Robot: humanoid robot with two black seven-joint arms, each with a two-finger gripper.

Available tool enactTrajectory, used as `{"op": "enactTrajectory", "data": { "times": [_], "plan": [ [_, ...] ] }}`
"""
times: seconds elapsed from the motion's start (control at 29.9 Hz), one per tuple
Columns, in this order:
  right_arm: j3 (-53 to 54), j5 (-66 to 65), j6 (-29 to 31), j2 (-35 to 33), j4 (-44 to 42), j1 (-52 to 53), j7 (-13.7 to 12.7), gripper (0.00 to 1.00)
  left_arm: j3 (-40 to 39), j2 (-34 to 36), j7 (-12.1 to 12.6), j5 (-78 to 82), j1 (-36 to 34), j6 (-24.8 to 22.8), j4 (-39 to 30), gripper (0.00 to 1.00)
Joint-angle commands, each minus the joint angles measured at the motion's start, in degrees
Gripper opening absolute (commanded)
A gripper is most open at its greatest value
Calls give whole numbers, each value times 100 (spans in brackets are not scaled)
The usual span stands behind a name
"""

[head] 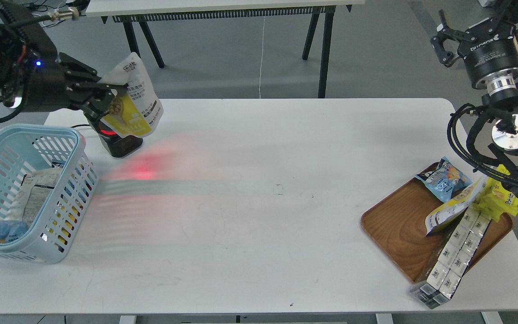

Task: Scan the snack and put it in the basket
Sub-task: 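Lift the packet and hold it in front of the barcode scanner, then move the packet over the blue basket and release it inside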

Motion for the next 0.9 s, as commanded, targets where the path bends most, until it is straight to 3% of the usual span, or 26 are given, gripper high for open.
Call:
{"op": "enactTrajectory", "data": {
  "times": [0.0, 0.27, 0.57, 0.87],
  "plan": [
    [-1, 1, 0, 11, -17, 8, 5, 99, -2, 673, 0, -317, 7, -1, 0, 0],
    [-1, 1, 0, 29, -52, -1, 5, 99, 121, 1571, 0, -1020, 77, -1, 70, 0],
    [-1, 1, 0, 20, -61, 17, 5, 99, 885, 1720, 0, -1249, 86, -1, 184, 1],
    [-1, 1, 0, 11, -52, 25, 5, 99, 956, 1694, 0, -1258, 103, -1, 202, 1]
  ]
}}
